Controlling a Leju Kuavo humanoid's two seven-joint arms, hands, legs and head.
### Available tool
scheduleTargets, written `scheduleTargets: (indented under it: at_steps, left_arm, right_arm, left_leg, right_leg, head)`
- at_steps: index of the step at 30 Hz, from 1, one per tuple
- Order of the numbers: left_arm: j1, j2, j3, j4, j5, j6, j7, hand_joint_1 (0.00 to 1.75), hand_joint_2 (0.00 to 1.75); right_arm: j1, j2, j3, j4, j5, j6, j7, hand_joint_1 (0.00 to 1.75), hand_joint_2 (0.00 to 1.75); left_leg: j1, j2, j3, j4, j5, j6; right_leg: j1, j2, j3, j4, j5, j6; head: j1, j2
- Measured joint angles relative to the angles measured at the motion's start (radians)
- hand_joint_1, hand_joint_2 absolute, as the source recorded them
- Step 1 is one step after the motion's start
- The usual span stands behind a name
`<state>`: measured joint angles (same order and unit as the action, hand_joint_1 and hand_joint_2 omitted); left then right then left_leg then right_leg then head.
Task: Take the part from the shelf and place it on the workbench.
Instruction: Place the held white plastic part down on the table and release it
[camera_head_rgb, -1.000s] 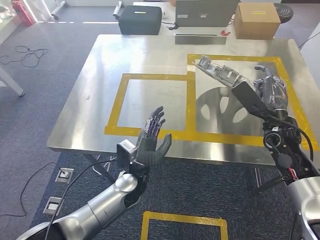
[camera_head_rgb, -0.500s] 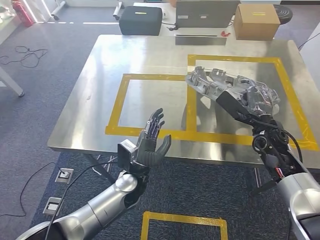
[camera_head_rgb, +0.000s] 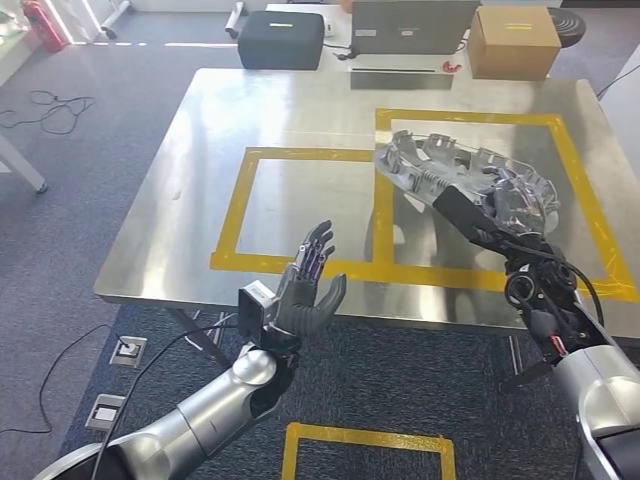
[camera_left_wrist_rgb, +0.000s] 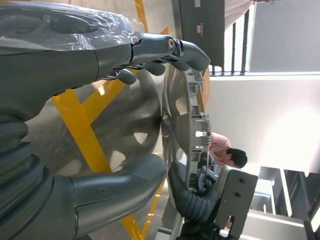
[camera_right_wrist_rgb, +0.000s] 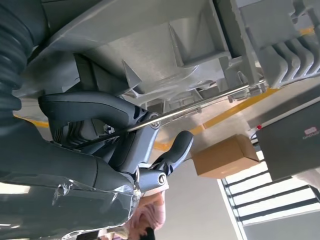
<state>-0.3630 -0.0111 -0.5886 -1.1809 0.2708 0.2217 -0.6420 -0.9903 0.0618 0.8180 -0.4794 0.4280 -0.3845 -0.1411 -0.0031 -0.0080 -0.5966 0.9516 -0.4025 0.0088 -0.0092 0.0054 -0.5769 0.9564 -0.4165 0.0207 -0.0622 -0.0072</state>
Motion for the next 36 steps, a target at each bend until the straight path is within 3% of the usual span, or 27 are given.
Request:
scheduleTargets:
  at_steps: [6,10,36]
  left_arm:
    - [0.000,0.000,0.000,0.003,-0.003,-0.003,0.000,0.00,1.75]
    - [0.000,0.000,0.000,0.006,-0.004,-0.008,0.000,0.00,1.75]
    - [-0.004,0.004,0.000,0.027,-0.002,0.000,0.001,0.00,1.75]
  right_arm:
    - [0.000,-0.001,-0.001,0.008,-0.010,0.000,0.006,1.75,1.75]
    - [0.001,-0.002,-0.002,0.013,-0.012,0.000,0.008,0.00,0.00]
    - [0.009,-0.008,-0.004,0.029,-0.024,0.000,-0.001,0.00,0.00]
  left_leg:
    - [0.000,0.001,0.000,-0.003,0.000,0.000]
    - [0.000,0.001,-0.001,-0.006,0.000,0.000]
    - [0.000,0.001,-0.004,-0.007,0.004,0.003]
  right_leg:
    - [0.000,0.001,0.000,-0.004,0.001,0.000]
    - [0.000,0.001,0.000,-0.008,0.001,0.001]
    - [0.000,0.001,-0.003,-0.010,0.007,0.003]
  head:
    - [0.000,0.000]
    - [0.000,0.000]
    - [0.000,0.000]
